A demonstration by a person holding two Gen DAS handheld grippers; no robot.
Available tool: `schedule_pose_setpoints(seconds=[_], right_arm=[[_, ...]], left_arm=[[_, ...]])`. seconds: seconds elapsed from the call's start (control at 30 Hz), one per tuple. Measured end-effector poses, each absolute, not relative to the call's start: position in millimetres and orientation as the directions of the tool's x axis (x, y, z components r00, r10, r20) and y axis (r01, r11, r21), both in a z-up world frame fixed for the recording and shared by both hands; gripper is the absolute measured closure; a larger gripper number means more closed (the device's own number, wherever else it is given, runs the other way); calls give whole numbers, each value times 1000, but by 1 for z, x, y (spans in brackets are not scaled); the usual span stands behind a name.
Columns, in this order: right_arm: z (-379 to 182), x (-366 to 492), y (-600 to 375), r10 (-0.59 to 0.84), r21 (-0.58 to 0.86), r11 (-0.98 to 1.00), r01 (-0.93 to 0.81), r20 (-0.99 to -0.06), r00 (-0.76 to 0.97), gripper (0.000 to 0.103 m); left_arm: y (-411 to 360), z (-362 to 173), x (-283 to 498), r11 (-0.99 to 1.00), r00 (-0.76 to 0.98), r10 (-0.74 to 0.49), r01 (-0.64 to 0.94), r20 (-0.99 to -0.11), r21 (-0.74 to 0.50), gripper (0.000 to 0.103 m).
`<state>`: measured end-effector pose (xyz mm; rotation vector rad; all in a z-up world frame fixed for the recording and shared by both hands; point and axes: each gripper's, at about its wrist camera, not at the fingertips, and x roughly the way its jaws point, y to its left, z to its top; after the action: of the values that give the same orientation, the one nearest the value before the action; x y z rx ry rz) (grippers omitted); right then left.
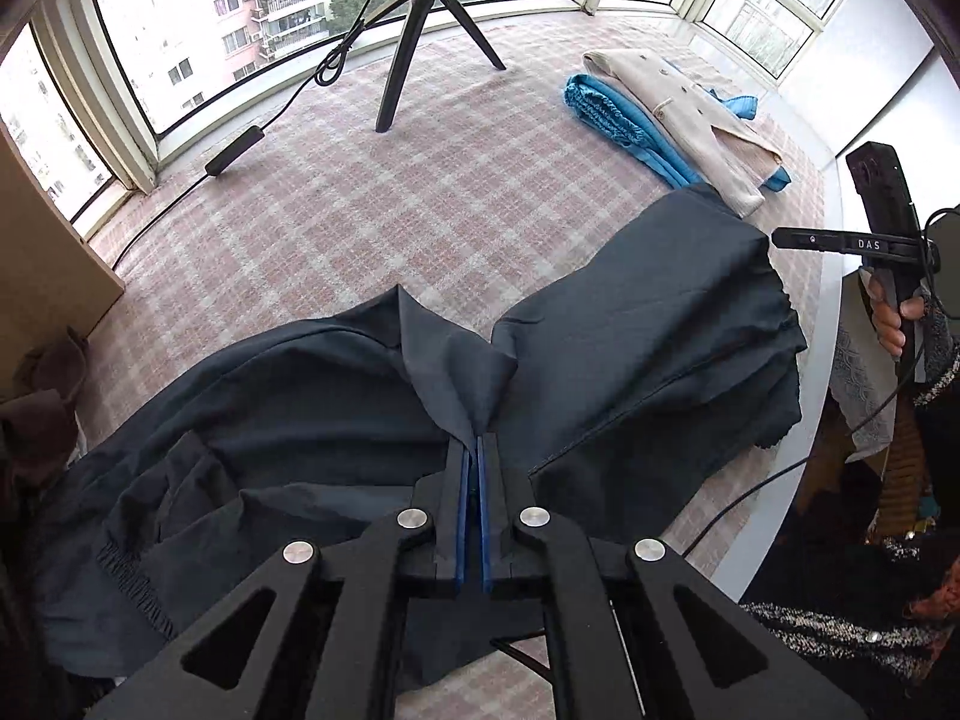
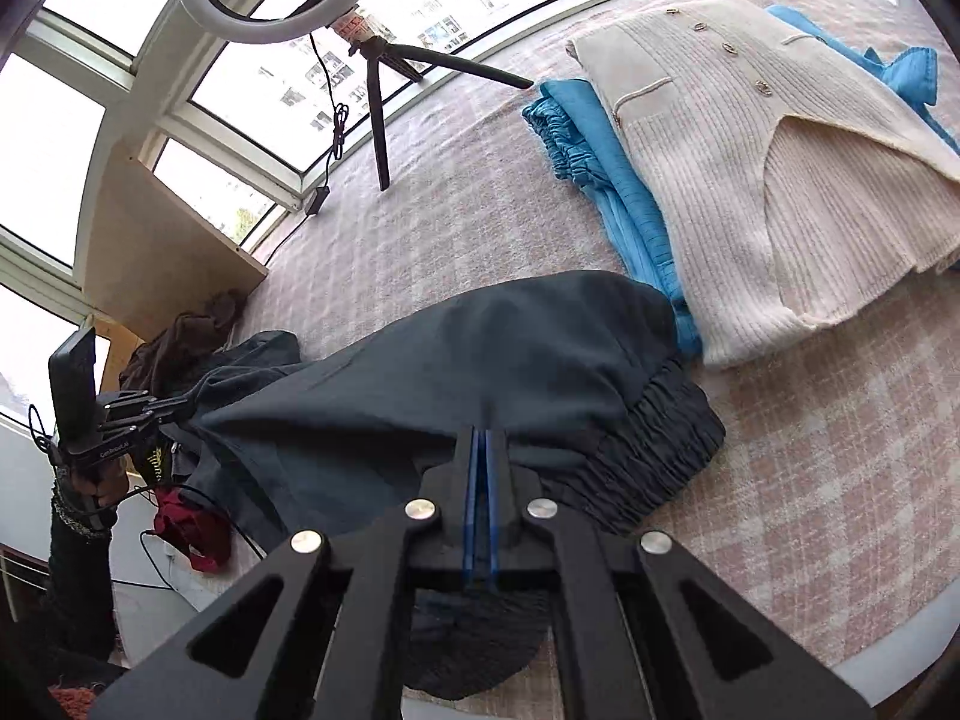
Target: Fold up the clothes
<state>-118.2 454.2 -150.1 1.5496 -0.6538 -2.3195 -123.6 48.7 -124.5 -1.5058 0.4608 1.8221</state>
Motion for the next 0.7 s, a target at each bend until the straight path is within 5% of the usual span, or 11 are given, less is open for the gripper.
schedule_pose_setpoints(seconds=[0.03, 0.07, 0.1, 0.13, 0.27, 0.43, 0.63, 0.67, 0.7], right_arm=[[-143, -111, 456, -450, 491, -871, -16, -809, -378, 96], [-141, -103, 462, -411, 450, -893, -27, -836, -363, 74], [-141, -96, 468, -351, 393, -918, -49, -865, -359, 39], [-142, -91, 475, -299, 345, -936, -67, -881, -366, 31], [-156, -104, 493, -302, 370, -919, -133, -881, -364, 31], [-167, -146, 474, -358, 409, -908, -95, -873, -331, 31], [-183, -181, 454, -390, 419, -905, -75, -887, -245, 31], [-186, -185, 452, -388, 414, -907, -79, -892, -233, 31], [-190, -189, 449, -375, 400, -913, -77, -900, -221, 31]], left_arm=[[42, -129, -112, -670, -54, 265, -728, -963, -144, 94], [37, -134, -101, -661, -59, 222, -743, -973, -106, 90], [31, -137, -96, -660, -78, 180, -749, -981, -62, 84], [23, -139, -97, -671, -103, 149, -741, -983, -24, 81], [4, -140, -144, -768, -144, 164, -639, -976, -35, 63], [38, -176, -218, -763, -242, 66, -638, -968, 107, 45], [62, -240, -262, -724, -124, -34, -681, -992, 110, 46], [64, -245, -260, -714, -107, -34, -693, -994, 99, 50], [66, -251, -259, -704, -90, -33, -705, -995, 87, 66]])
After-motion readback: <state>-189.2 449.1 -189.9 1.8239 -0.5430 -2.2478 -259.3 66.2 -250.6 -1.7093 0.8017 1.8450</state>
